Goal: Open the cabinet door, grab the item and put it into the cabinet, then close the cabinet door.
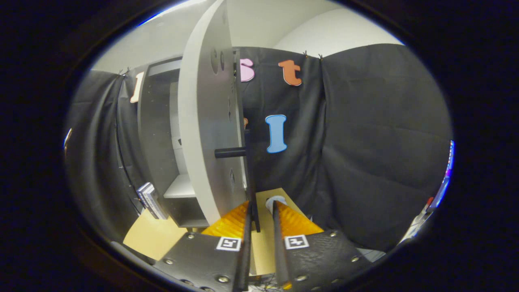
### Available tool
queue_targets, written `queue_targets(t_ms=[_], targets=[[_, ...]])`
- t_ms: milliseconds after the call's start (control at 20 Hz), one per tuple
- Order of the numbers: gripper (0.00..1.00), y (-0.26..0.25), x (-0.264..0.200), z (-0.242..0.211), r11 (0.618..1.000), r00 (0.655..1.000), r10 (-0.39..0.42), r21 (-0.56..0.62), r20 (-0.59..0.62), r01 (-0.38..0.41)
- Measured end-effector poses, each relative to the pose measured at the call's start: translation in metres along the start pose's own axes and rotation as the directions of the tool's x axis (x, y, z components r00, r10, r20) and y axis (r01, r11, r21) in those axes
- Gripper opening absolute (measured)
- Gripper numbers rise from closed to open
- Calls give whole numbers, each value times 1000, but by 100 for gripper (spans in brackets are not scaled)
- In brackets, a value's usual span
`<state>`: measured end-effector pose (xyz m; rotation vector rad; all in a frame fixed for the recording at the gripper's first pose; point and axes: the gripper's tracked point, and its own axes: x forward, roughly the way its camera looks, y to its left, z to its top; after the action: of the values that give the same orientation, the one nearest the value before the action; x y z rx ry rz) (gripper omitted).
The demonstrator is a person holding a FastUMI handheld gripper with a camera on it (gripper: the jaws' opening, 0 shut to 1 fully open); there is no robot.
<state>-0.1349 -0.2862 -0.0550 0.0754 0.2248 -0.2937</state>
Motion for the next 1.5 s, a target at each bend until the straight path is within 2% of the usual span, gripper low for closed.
queue_targets(t_ms=[100,250,450,550,650,850,1000,1050,1200,1250,1300,1500], targets=[[41,-1,-6,-13,1000,999,-16,24,-29,16],[44,-9,-19,-23,997,997,-74,22,-36,75],[44,-16,-32,-15,979,979,-202,15,38,201],[44,-2,-34,-18,984,983,-173,58,65,170],[44,22,-42,-38,988,987,-152,49,57,149],[45,72,-22,-92,994,996,-73,72,-47,76],[45,95,0,-150,993,988,-22,115,-152,40],[45,107,12,-175,991,980,7,131,-198,20],[73,124,33,-248,991,938,40,135,-343,7],[73,132,42,-270,991,920,60,135,-387,-8],[78,140,49,-291,991,900,79,135,-428,-22],[79,157,71,-334,992,856,92,123,-509,-33]])
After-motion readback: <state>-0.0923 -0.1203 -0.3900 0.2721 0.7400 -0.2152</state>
